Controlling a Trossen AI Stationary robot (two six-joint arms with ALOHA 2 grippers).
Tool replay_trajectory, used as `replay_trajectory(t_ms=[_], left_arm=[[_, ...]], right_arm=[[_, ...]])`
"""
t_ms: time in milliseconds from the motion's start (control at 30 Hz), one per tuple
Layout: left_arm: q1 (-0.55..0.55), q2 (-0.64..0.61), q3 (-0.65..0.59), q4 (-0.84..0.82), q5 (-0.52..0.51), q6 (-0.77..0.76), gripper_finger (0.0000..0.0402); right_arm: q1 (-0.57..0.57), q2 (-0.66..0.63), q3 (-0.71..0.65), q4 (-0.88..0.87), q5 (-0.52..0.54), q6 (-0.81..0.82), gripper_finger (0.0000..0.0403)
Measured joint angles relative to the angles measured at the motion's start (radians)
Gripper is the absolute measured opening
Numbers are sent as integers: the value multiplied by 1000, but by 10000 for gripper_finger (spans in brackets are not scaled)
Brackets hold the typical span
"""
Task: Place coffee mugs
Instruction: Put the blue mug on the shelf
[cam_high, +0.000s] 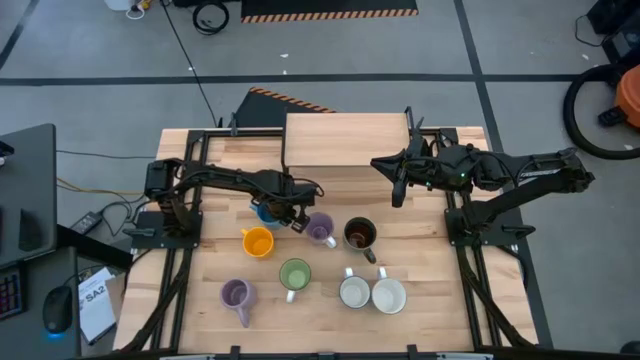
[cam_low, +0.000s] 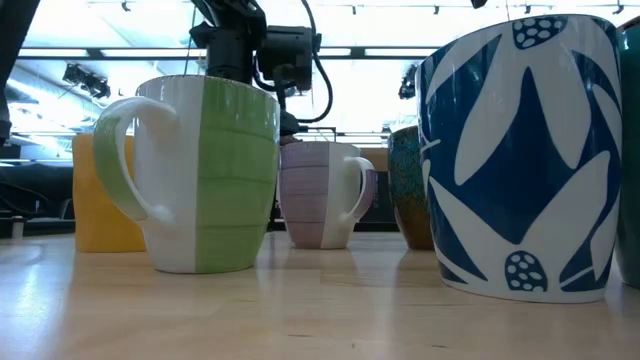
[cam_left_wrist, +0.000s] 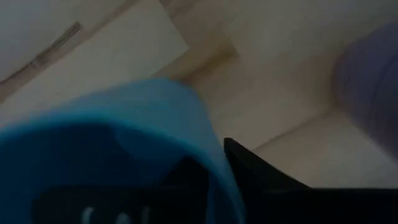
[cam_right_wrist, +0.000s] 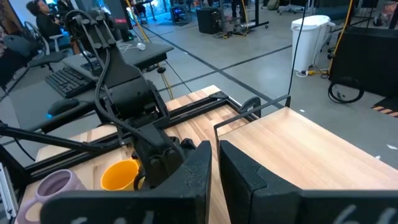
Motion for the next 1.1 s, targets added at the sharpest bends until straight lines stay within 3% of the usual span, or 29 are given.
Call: replay_trajectory(t_ms=[167, 433, 667, 867, 1100], left_arm=[[25, -21, 1, -34, 26, 101, 27], [88, -101, 57, -355, 24, 373, 27], [167, -160, 166, -519, -30, 670, 27], [215, -187, 326, -624, -151, 926, 27], [258, -195, 476, -515, -330, 1269, 27]], right_arm=[[0, 0, 0, 0, -3, 0, 38], [0, 0, 0, 0, -6, 0, 38], [0, 0, 0, 0, -7, 2, 38], [0, 0, 0, 0, -6, 4, 38], [-4, 0, 0, 10, -2, 3, 38]])
